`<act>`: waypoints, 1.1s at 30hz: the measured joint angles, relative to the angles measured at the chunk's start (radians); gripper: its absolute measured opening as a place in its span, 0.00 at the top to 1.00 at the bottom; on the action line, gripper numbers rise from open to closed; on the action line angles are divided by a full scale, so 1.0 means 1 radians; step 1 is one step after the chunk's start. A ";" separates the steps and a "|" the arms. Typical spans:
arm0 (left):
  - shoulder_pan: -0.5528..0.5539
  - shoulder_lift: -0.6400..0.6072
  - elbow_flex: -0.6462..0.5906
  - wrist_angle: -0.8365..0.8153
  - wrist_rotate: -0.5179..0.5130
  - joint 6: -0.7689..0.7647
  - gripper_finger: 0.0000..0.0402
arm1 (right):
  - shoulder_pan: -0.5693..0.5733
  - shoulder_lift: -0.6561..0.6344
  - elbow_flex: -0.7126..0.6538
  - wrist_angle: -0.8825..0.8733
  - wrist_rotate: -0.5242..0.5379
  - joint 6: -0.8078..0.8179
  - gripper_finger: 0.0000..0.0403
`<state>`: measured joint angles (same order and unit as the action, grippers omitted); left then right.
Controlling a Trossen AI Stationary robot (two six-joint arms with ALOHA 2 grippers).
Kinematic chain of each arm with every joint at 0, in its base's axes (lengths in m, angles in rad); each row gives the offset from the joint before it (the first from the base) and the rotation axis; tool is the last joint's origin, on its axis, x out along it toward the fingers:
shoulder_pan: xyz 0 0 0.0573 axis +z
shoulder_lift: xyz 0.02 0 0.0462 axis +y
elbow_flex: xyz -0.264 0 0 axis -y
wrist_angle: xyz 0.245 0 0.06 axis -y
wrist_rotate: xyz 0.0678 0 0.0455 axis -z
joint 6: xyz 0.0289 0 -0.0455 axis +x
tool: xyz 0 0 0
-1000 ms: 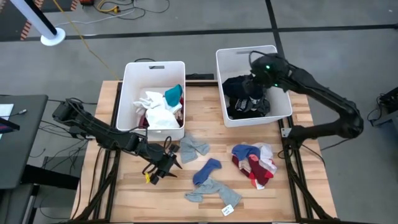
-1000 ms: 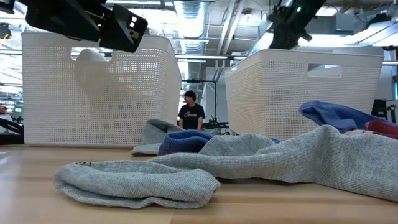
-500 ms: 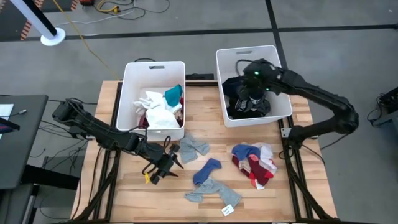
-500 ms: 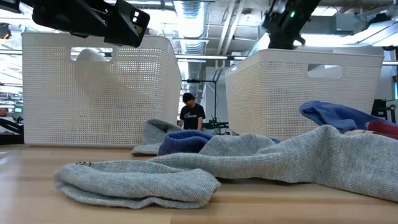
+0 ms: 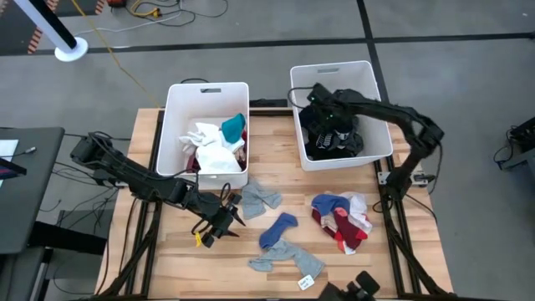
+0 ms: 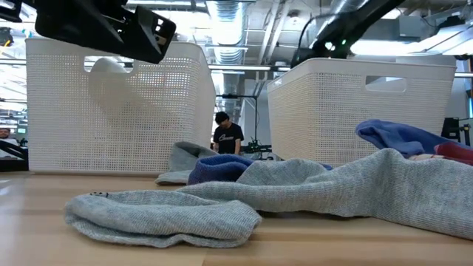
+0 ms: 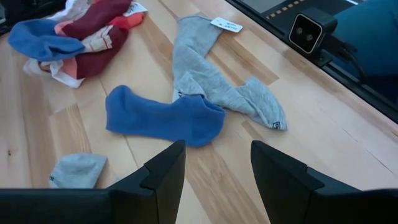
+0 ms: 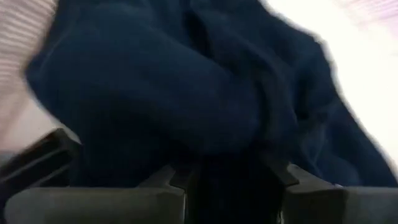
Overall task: Sort clothes
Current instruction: Put the gray sock into the right white bin
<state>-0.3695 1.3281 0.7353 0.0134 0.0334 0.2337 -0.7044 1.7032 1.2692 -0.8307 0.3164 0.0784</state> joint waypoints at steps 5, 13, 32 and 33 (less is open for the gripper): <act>0.000 0.000 0.000 -0.002 0.000 -0.011 0.56 | 0.002 0.102 0.002 0.000 -0.007 -0.008 0.68; 0.000 0.000 0.000 0.000 -0.001 -0.019 0.56 | 0.020 0.087 0.001 -0.050 -0.022 -0.006 0.68; 0.000 0.000 0.000 0.005 -0.061 -0.037 0.56 | 0.162 -0.350 0.000 -0.290 0.027 0.132 0.68; 0.000 0.000 0.000 0.005 -0.061 -0.039 0.56 | 0.168 -0.351 0.000 -0.331 0.031 0.144 0.68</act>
<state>-0.3695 1.3281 0.7353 0.0181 -0.0273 0.1948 -0.5359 1.3518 1.2690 -1.1621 0.3479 0.2223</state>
